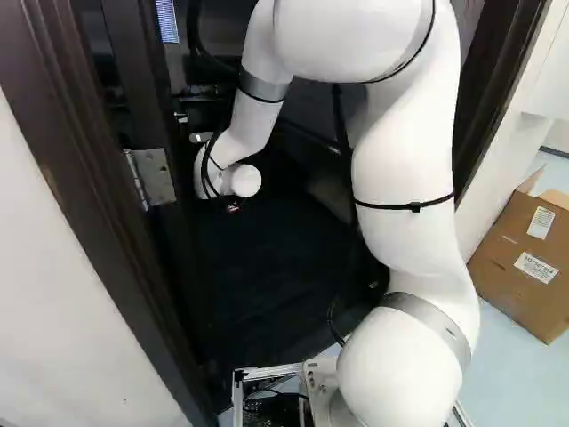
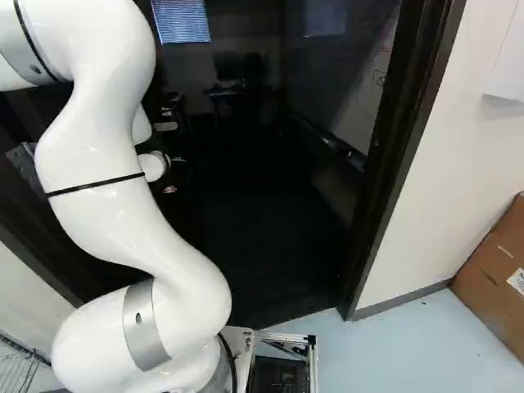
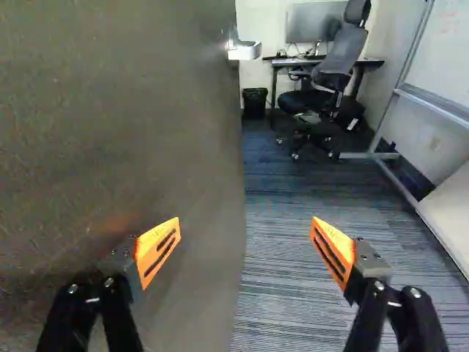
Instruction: Open the door and move inside
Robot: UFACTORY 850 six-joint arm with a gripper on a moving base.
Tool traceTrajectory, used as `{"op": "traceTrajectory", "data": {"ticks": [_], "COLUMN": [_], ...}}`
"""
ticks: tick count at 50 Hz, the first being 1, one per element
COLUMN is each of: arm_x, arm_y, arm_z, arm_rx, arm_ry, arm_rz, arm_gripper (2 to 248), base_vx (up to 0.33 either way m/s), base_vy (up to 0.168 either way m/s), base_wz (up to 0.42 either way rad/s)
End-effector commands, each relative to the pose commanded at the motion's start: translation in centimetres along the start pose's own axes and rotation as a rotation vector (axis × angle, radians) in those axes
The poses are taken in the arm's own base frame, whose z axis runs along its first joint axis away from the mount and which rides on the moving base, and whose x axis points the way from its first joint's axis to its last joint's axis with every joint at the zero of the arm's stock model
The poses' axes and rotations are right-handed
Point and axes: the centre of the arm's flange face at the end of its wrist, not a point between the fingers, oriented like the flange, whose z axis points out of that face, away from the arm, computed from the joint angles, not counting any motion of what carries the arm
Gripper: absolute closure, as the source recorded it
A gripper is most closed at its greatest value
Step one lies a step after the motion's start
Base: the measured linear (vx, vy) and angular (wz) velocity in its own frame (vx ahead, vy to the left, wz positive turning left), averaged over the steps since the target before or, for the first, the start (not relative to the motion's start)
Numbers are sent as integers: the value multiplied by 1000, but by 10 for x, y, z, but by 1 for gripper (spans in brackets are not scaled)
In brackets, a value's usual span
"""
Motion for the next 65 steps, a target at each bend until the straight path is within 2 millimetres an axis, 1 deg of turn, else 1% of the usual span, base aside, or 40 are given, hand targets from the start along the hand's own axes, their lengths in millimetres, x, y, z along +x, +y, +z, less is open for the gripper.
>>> {"op": "traceTrajectory", "data": {"ticks": [18,29,39,65], "arm_x": [1,2,2,1], "arm_y": [-14,-14,-6,26], "arm_z": [12,13,9,-5], "arm_rx": [46,49,35,-17], "arm_ry": [7,8,5,-2], "arm_rz": [-33,-34,-31,-15], "arm_gripper": [3,3,3,3], "base_vx": [0,0,0,0], "base_vy": [0,0,0,0], "base_wz": [0,0,0,0]}}
